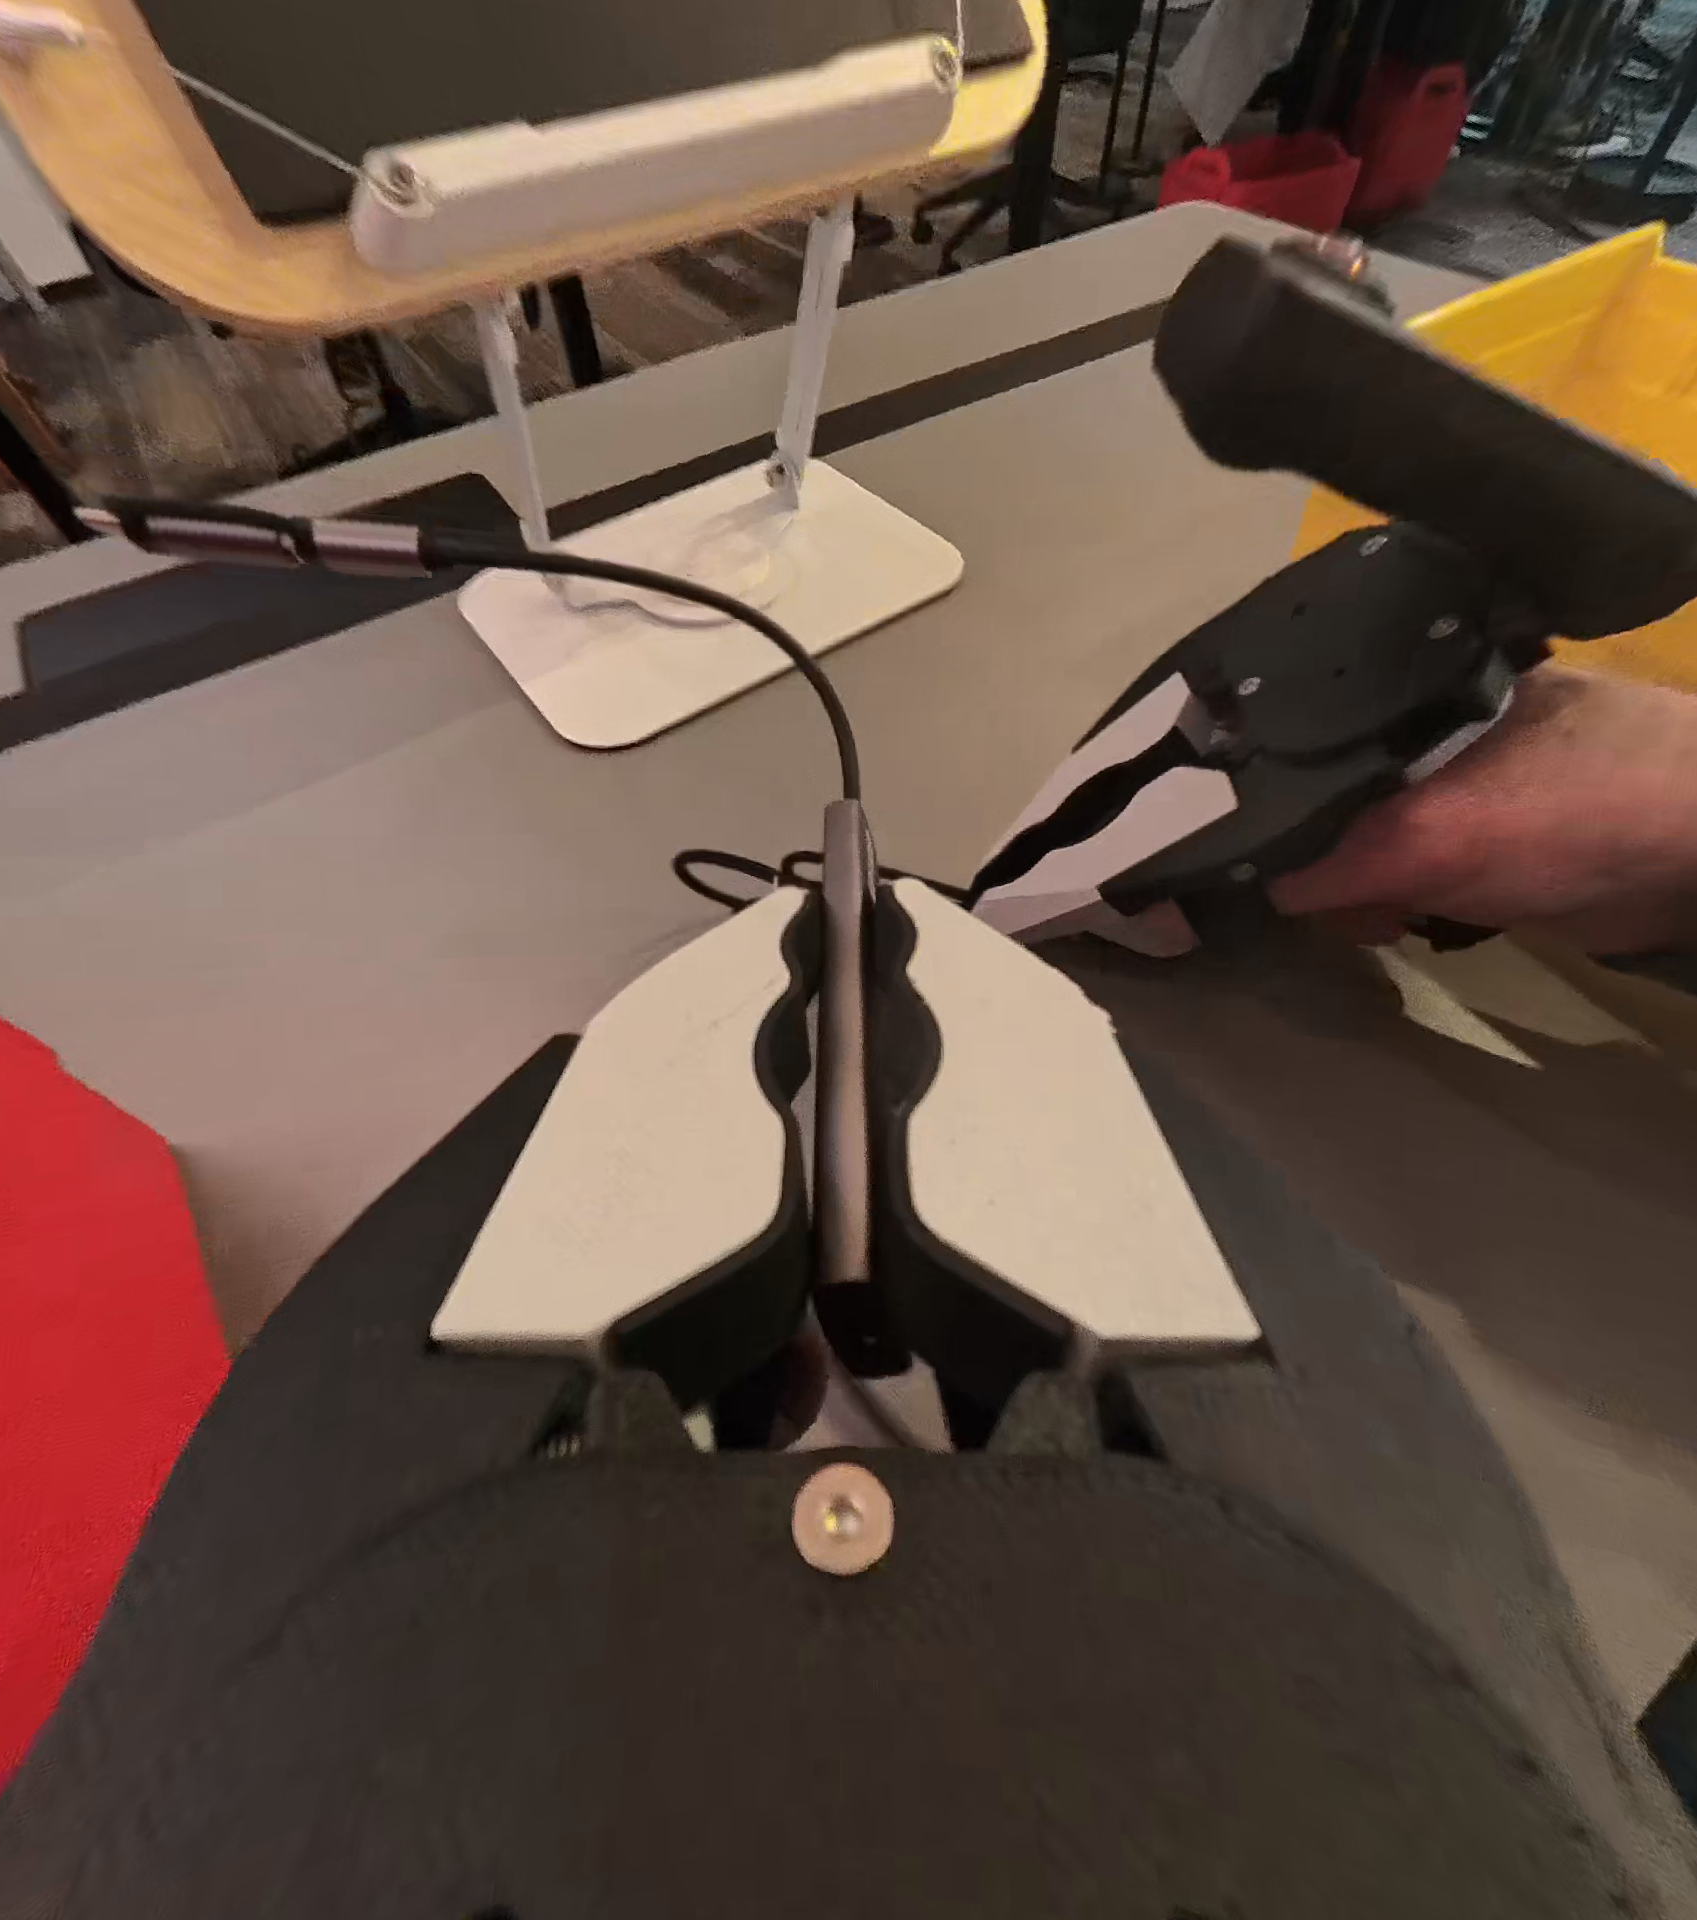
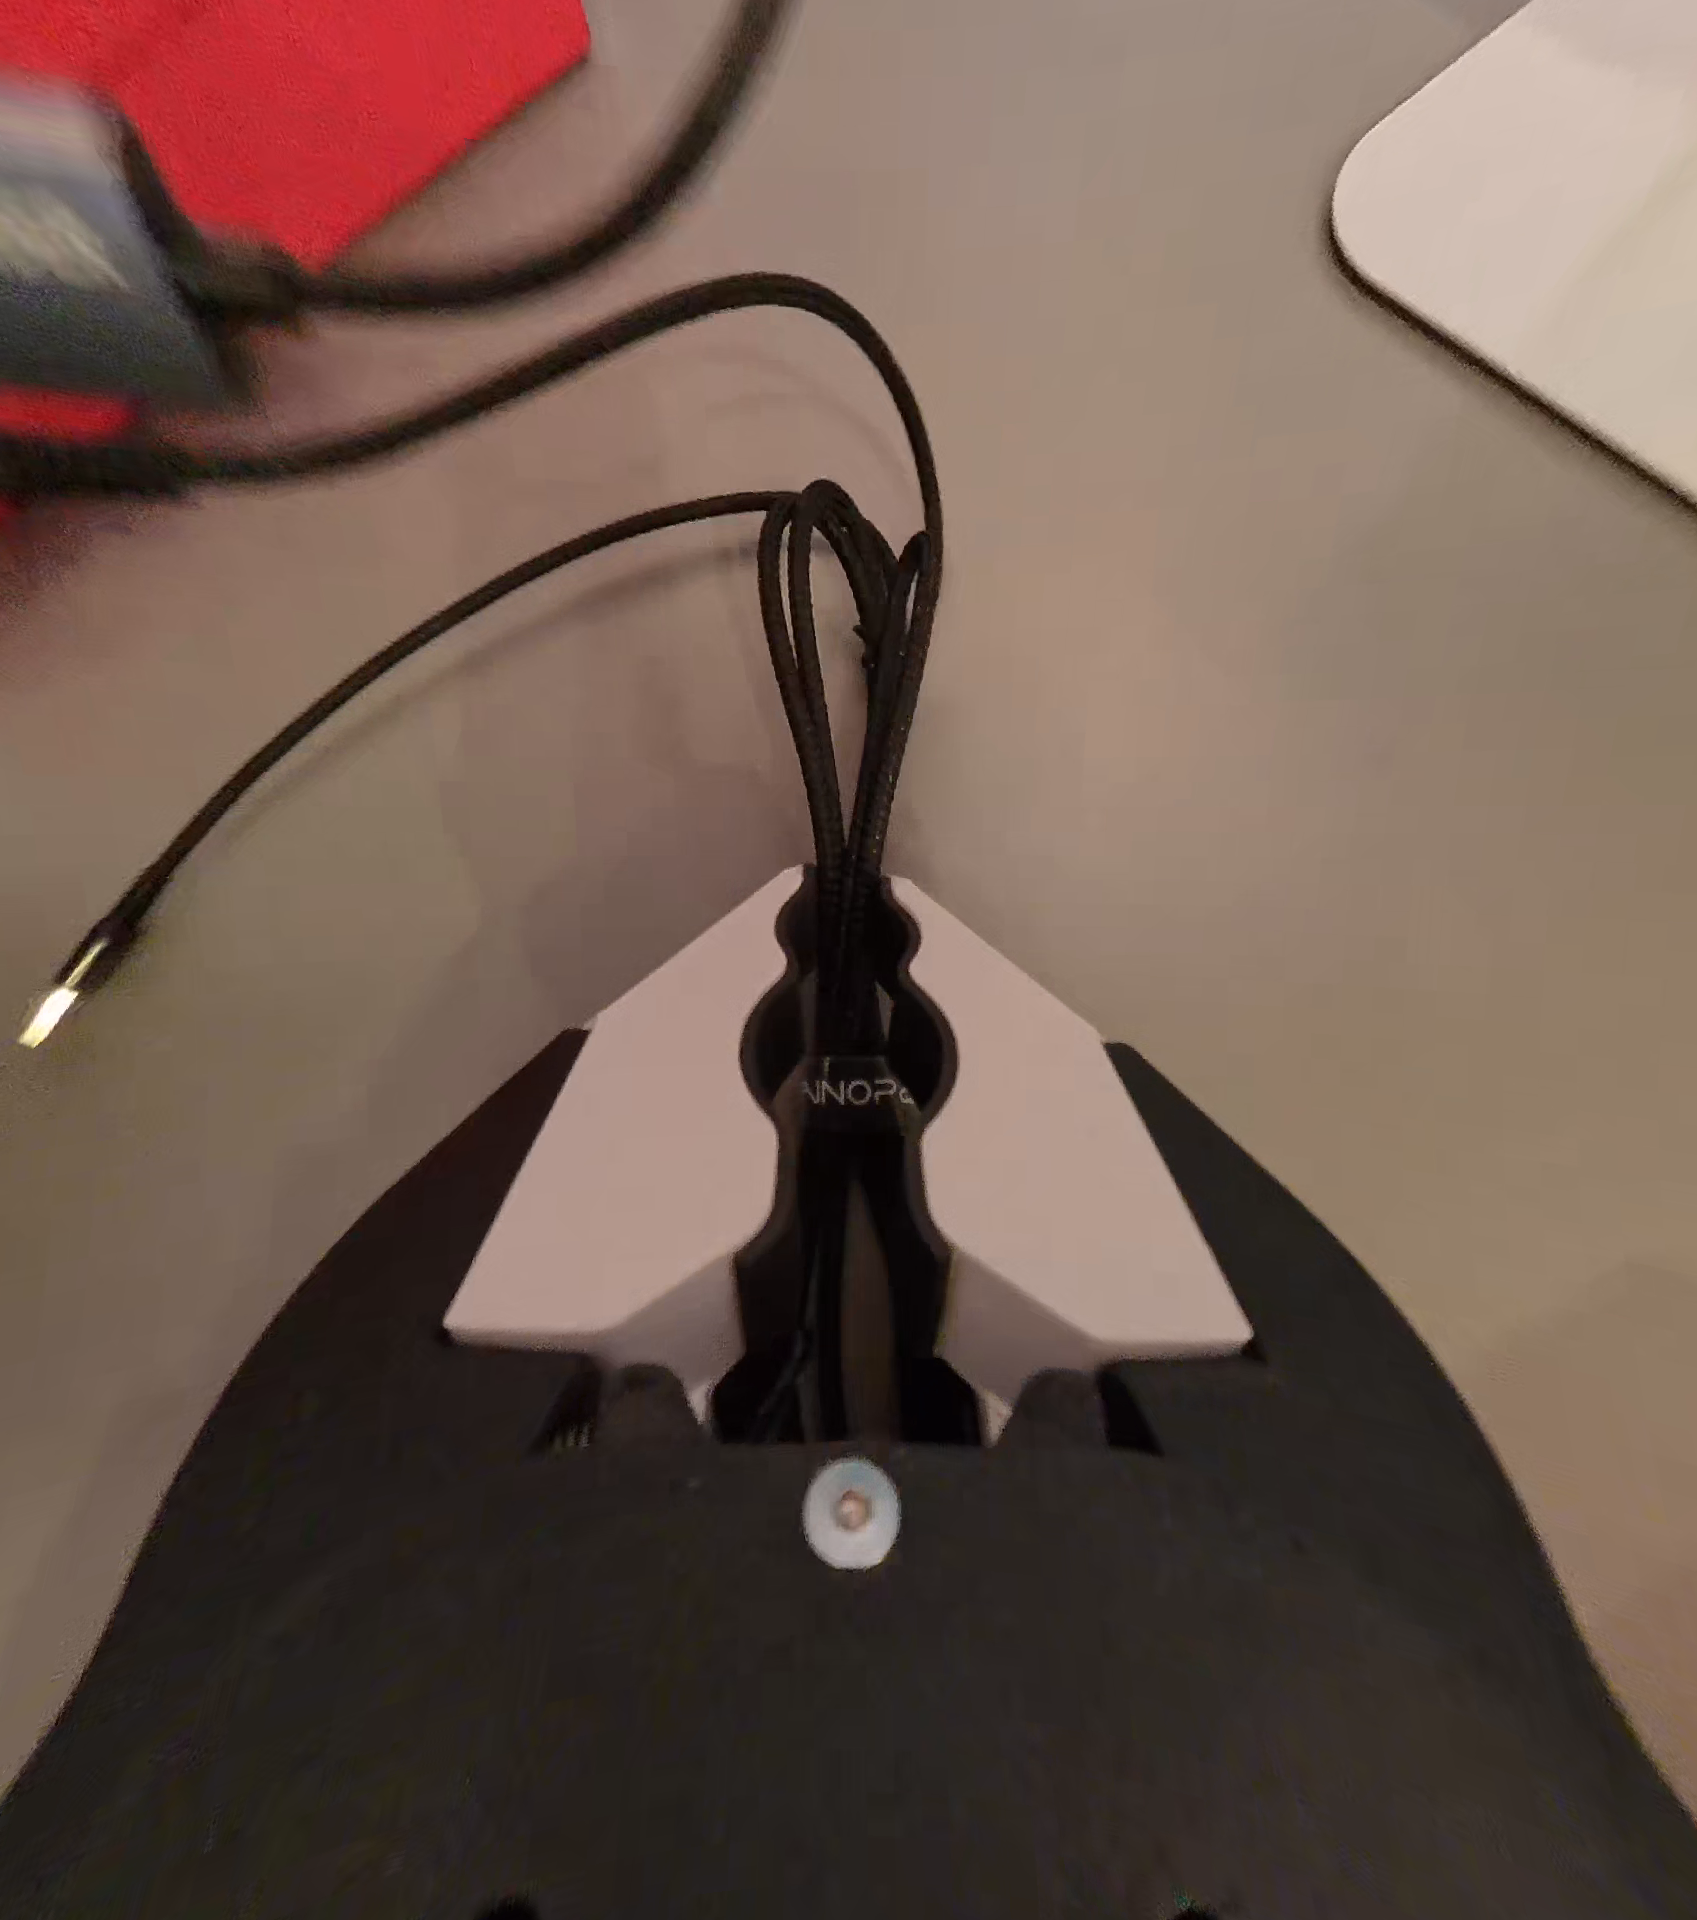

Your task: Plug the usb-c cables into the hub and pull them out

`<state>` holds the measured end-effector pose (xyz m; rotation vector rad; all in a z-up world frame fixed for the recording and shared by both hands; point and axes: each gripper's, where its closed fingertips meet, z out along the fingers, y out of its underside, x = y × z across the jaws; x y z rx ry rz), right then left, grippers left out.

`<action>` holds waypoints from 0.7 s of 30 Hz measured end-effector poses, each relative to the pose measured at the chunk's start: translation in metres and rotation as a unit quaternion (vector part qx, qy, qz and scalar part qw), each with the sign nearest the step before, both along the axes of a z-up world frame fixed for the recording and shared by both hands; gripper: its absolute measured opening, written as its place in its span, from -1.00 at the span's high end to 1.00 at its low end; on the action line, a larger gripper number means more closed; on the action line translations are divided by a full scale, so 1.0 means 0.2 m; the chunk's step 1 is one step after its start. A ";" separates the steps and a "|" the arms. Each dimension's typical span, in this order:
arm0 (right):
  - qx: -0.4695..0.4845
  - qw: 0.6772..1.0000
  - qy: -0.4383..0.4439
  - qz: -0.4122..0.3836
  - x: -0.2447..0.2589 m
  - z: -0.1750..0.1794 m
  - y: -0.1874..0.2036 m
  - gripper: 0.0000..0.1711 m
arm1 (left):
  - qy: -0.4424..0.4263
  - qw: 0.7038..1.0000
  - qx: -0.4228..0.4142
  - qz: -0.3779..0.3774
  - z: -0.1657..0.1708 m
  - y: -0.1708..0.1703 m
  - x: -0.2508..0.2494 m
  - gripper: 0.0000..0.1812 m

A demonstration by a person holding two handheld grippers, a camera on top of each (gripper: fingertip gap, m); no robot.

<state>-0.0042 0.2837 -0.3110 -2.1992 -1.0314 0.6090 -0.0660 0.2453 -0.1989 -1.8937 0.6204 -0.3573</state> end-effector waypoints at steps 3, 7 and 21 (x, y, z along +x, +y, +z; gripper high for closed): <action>-0.050 0.995 0.077 -0.032 -0.02 0.04 -0.06 0.92 | 0.006 1.000 -0.012 0.010 -0.12 0.01 0.06 0.90; -0.116 0.975 0.177 -0.061 -0.05 0.09 -0.12 0.87 | 0.034 0.998 -0.048 0.011 -0.31 -0.01 0.16 0.90; -0.123 0.977 0.136 -0.104 -0.02 0.02 -0.04 0.72 | 0.148 0.989 -0.016 -0.014 -0.46 -0.07 0.33 0.87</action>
